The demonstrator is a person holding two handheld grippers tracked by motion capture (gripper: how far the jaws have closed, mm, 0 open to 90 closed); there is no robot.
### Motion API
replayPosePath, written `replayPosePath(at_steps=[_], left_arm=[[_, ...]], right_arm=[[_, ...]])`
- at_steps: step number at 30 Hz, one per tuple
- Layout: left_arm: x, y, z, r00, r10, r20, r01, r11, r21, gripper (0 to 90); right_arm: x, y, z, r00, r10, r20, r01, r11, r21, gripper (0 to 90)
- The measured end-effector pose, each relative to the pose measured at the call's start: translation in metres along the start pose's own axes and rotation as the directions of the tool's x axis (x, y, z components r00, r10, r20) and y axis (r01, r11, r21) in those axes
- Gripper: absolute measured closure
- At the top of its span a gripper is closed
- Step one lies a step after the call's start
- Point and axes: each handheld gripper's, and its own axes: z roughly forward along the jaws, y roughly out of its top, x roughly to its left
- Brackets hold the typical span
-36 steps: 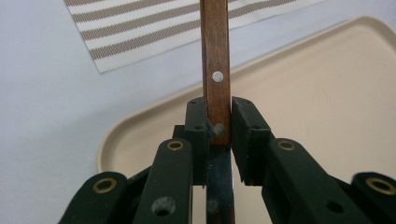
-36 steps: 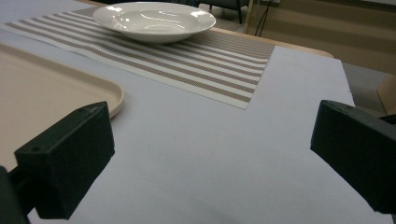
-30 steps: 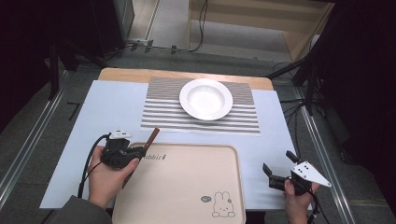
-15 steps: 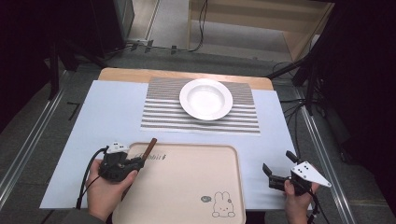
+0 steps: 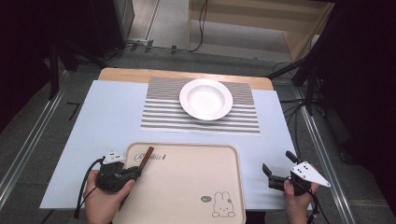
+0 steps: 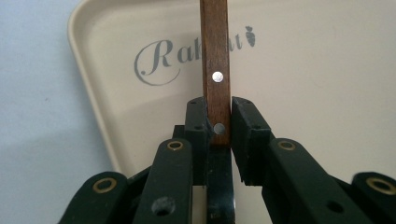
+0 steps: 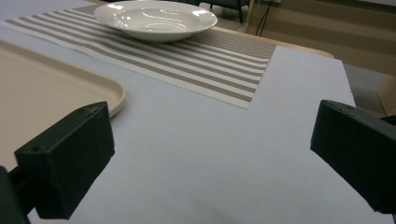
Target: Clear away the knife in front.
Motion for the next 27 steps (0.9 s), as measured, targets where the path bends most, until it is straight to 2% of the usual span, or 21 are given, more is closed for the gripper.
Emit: replayPosePath(at_steps=[4,13,14,16,18,19,20,22,24,27], left_arm=[[0.002,-0.004,0.001,0.9999,-0.011,0.002,0.011,0.9999,-0.001,77.1],[0.001,-0.007,0.004,0.9998,0.005,-0.017,-0.005,1.0,-0.002,76.4],[0.002,-0.006,0.004,0.9998,-0.001,-0.021,0.001,0.9999,-0.012,75.1],[0.003,-0.003,0.0,0.9992,-0.015,-0.037,0.013,0.9989,-0.045,66.4],[0.004,0.0,-0.004,0.9998,-0.014,-0.017,0.012,0.9973,-0.073,64.1],[0.003,0.002,-0.004,1.0,-0.004,-0.003,0.004,0.9966,-0.082,64.9],[0.001,0.003,-0.004,0.9999,0.007,0.011,-0.006,0.9963,-0.085,69.3],[-0.005,0.006,0.0,0.9979,0.054,0.037,-0.051,0.9966,-0.065,81.7],[-0.011,0.007,0.007,0.9942,0.103,0.029,-0.102,0.994,-0.039,89.1],[-0.017,0.007,0.017,0.9878,0.156,0.008,-0.156,0.9878,-0.002,90.0]], right_arm=[[0.0,0.0,0.0,1.0,0.002,0.0,-0.002,1.0,-0.001,0.0],[0.0,0.0,0.0,1.0,-0.001,0.002,0.001,1.0,0.002,0.0],[0.0,0.0,0.0,1.0,-0.001,0.001,0.001,1.0,0.002,0.0],[0.0,0.0,0.0,1.0,-0.002,0.0,0.002,1.0,0.001,0.0],[0.0,0.0,0.0,1.0,-0.001,0.0,0.001,1.0,0.001,0.0],[0.0,0.0,0.0,1.0,-0.001,0.002,0.001,1.0,0.001,0.0],[0.0,0.0,0.0,1.0,-0.003,0.002,0.003,1.0,0.003,0.0],[0.0,0.0,0.0,1.0,-0.003,0.003,0.003,1.0,0.004,0.0],[0.0,0.0,0.0,1.0,-0.002,0.003,0.002,1.0,0.004,0.0],[0.0,0.0,0.0,1.0,-0.001,0.003,0.001,1.0,0.003,0.0]])
